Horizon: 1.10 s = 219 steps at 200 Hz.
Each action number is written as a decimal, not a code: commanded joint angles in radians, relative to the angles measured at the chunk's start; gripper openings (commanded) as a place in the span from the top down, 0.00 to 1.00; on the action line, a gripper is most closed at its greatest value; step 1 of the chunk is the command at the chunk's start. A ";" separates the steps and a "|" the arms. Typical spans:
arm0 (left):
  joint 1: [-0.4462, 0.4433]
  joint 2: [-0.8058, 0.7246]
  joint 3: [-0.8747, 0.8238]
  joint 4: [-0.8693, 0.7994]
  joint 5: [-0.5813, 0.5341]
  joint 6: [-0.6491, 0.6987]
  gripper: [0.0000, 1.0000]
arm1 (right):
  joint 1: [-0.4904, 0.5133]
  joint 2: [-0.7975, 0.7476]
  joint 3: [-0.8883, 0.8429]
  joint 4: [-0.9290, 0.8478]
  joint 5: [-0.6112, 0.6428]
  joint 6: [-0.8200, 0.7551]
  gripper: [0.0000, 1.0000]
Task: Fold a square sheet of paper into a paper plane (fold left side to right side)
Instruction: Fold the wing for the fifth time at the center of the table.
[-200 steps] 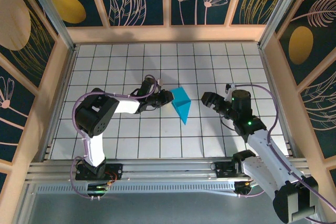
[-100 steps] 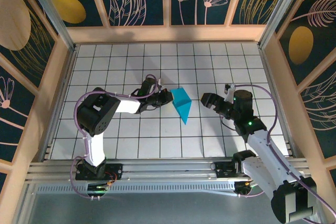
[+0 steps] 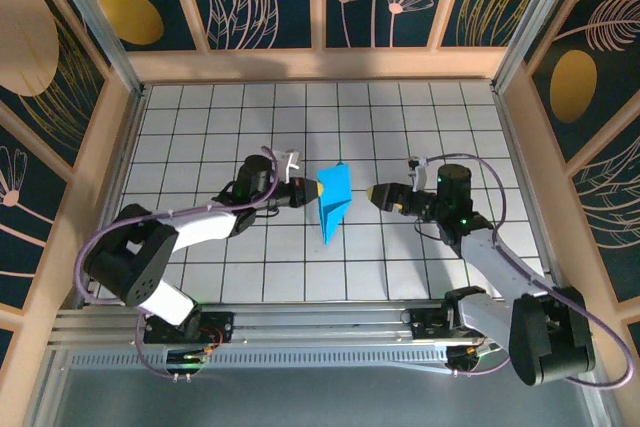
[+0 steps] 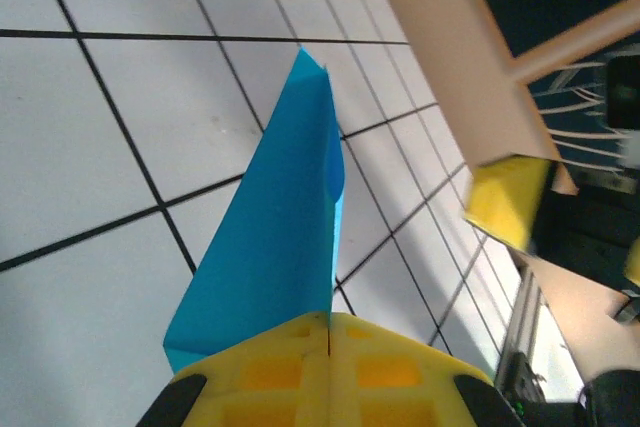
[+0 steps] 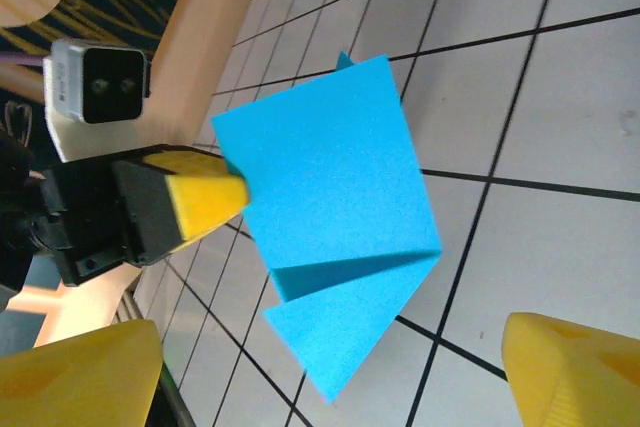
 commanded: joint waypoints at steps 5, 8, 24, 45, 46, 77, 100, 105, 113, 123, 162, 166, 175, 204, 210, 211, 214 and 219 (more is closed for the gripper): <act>0.026 -0.089 -0.069 0.094 0.122 0.064 1.00 | 0.002 0.098 -0.053 0.288 -0.142 -0.019 0.10; 0.029 -0.097 -0.074 0.095 0.127 0.065 1.00 | 0.005 0.113 -0.055 0.310 -0.151 -0.015 0.10; 0.035 -0.147 -0.088 0.096 0.169 0.073 1.00 | 0.023 0.190 -0.066 0.423 -0.194 0.007 0.09; 0.038 -0.189 -0.094 0.088 0.205 0.079 1.00 | 0.070 0.277 -0.047 0.495 -0.215 0.010 0.09; 0.038 -0.190 -0.095 0.088 0.206 0.079 1.00 | 0.074 0.281 -0.046 0.497 -0.215 0.009 0.09; 0.039 -0.213 -0.090 0.058 0.212 0.085 1.00 | 0.150 0.385 -0.012 0.605 -0.229 0.040 0.09; 0.039 -0.212 -0.089 0.039 0.188 0.083 1.00 | 0.172 0.409 -0.001 0.661 -0.232 0.071 0.12; 0.040 -0.210 -0.089 0.035 0.182 0.083 1.00 | 0.174 0.410 0.004 0.660 -0.235 0.074 0.14; 0.040 -0.206 -0.090 0.028 0.170 0.083 1.00 | 0.176 0.410 0.013 0.648 -0.240 0.075 0.17; 0.040 -0.202 -0.090 0.015 0.153 0.084 1.00 | 0.177 0.403 0.023 0.624 -0.243 0.067 0.21; 0.047 -0.172 -0.092 -0.004 0.114 0.072 1.00 | 0.167 0.367 0.060 0.486 -0.241 0.003 0.37; 0.048 -0.169 -0.093 -0.007 0.108 0.071 1.00 | 0.164 0.363 0.063 0.471 -0.239 -0.005 0.38; 0.049 -0.162 -0.096 -0.010 0.099 0.070 1.00 | 0.158 0.359 0.070 0.444 -0.235 -0.020 0.39; 0.049 -0.135 -0.105 -0.015 0.099 0.078 1.00 | 0.147 0.358 0.088 0.411 -0.233 -0.034 0.48; 0.050 -0.133 -0.107 -0.017 0.100 0.082 1.00 | 0.147 0.362 0.096 0.404 -0.232 -0.037 0.48; 0.050 -0.133 -0.107 -0.017 0.100 0.082 1.00 | 0.147 0.362 0.097 0.403 -0.232 -0.038 0.49; 0.050 -0.131 -0.109 -0.016 0.102 0.084 1.00 | 0.147 0.363 0.100 0.401 -0.231 -0.039 0.49; 0.050 -0.129 -0.111 -0.015 0.104 0.085 1.00 | 0.146 0.367 0.105 0.396 -0.229 -0.041 0.50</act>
